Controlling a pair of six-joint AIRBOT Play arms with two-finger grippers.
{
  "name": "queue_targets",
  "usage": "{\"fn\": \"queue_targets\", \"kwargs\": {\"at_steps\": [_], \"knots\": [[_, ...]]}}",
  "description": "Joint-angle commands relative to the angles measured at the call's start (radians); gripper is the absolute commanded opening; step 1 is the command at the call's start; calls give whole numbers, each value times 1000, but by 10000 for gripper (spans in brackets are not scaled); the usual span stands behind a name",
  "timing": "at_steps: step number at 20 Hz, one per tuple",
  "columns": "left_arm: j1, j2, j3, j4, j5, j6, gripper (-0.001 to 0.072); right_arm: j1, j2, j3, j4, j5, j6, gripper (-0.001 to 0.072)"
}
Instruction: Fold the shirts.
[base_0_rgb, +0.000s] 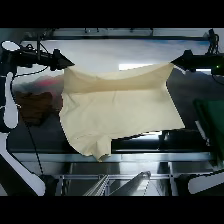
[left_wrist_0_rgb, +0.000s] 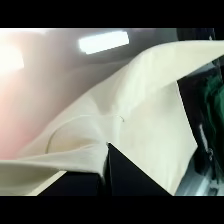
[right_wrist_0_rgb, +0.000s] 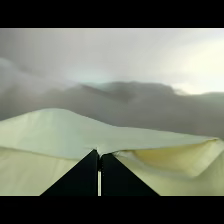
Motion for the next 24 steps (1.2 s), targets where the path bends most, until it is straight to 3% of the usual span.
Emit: {"fn": "queue_targets", "kwargs": {"at_steps": [1,4,8,14,18,19,20,21,22,23,24], "knots": [[-3,-2,6,15,96,38,19,-4,-39,2,20,-28,-42,14],[-3,19,-69,16,-12,27,18,-28,-39,1,-13,66,-42,14],[-12,64,-236,130,-121,-30,15,-33,-40,-23,-193,199,-26,14],[-54,65,-452,181,-112,-71,6,-32,-42,-138,-298,188,-35,14],[-53,65,-511,182,-160,-172,10,-32,-47,-143,-323,187,-34,19],[-52,65,-511,182,-186,-199,70,-32,-47,-142,-323,188,-26,127],[-50,65,-504,182,-222,-230,302,-34,-47,-141,-324,193,-16,264],[-48,66,-492,181,-251,-249,376,-40,-43,-138,-327,208,-11,302],[-45,66,-470,181,-285,-259,595,-47,-34,-137,-335,230,-11,303],[-45,66,-444,181,-318,-276,711,-58,-19,-136,-351,256,-11,305],[-38,66,-412,181,-352,-291,709,-77,4,-136,-381,283,-11,305]]}}
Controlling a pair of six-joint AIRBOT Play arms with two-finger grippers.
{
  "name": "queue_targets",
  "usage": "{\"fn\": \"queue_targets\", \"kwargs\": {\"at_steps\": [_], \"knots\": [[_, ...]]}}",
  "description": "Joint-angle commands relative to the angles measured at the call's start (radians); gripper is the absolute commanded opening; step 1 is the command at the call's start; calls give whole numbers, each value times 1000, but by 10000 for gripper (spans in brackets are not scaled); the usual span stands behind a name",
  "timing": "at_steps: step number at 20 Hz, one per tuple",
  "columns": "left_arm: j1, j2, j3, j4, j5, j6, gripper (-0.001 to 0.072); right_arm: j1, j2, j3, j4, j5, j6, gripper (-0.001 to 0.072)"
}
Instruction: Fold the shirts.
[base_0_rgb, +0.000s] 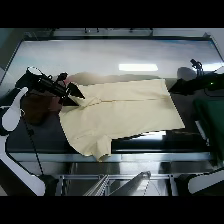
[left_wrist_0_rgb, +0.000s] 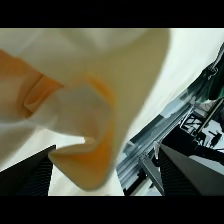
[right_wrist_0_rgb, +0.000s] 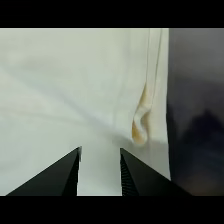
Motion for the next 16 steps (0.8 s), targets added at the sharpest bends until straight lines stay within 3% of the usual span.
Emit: {"fn": "queue_targets", "kwargs": {"at_steps": [1,3,7,12,16], "knots": [[12,4,71,1,-136,-79,709,-49,55,1,-74,89,9,306],[15,51,50,11,-151,-74,708,-108,98,-13,-112,154,27,441],[9,302,-280,260,-70,-15,709,-235,159,-178,-193,184,20,442],[50,623,-775,251,102,-3,707,-275,142,-384,-195,124,-31,442],[61,775,-968,250,202,-6,691,-209,71,-416,-174,105,-34,440]]}}
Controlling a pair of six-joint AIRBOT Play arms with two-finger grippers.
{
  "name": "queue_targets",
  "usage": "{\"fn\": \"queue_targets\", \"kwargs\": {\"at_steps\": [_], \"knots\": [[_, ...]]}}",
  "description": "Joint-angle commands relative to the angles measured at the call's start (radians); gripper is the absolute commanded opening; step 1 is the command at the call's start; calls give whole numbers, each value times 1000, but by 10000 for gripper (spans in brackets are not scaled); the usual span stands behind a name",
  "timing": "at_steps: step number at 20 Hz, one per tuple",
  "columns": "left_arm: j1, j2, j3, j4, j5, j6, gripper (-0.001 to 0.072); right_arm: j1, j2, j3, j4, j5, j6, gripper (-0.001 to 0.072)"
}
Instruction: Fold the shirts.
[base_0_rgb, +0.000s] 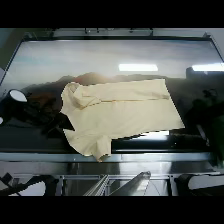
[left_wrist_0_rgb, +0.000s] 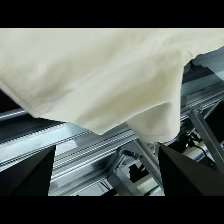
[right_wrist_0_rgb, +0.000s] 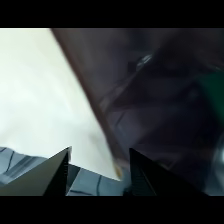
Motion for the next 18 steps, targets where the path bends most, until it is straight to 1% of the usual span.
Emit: {"fn": "queue_targets", "kwargs": {"at_steps": [1,3,4,5,6,7,11,15,18], "knots": [[9,150,-180,6,110,-1,691,57,-53,-39,11,-35,-10,439],[9,216,-229,6,158,-16,691,114,-68,-39,29,-37,-14,423],[9,238,-248,7,185,-21,691,139,-70,-39,29,-37,-16,299],[9,251,-264,6,206,-28,691,162,-70,-39,29,-41,-23,195],[9,254,-274,6,225,-28,690,177,-70,-35,29,-44,-26,61],[9,252,-286,-5,241,-27,690,185,-70,-32,29,-45,-26,17],[9,160,-332,-54,288,-12,690,187,-64,-31,44,-43,-37,17],[6,31,-344,-226,361,114,690,187,-64,-31,45,-43,-39,17],[-28,-31,-344,-290,420,159,688,187,-63,-31,48,-35,-41,17]]}}
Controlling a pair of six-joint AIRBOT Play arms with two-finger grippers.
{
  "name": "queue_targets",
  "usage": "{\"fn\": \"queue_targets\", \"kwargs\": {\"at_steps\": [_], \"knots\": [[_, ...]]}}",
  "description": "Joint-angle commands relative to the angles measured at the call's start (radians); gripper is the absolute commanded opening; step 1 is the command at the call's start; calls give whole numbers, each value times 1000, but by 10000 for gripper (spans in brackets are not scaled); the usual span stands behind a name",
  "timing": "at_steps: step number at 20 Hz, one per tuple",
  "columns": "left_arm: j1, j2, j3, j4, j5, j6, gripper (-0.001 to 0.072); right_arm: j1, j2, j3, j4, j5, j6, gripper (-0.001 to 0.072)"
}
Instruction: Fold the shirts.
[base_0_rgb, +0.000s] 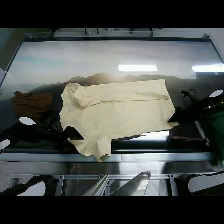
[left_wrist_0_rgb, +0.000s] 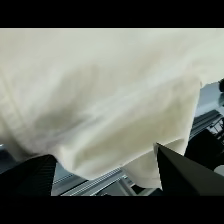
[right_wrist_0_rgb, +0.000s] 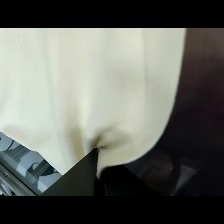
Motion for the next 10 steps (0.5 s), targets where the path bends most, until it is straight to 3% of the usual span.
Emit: {"fn": "queue_targets", "kwargs": {"at_steps": [1,3,4,7,10], "knots": [[-39,-75,-6,-105,118,95,557,1,3,1,10,-18,-6,17],[-56,-78,-4,-179,125,174,137,1,13,1,20,-4,-15,17],[-55,-75,2,-192,117,187,25,1,21,1,29,8,-23,16],[-37,-10,27,-179,44,188,26,-19,63,1,23,29,-36,16],[92,90,25,-128,-32,173,25,-102,119,0,21,47,5,16]]}}
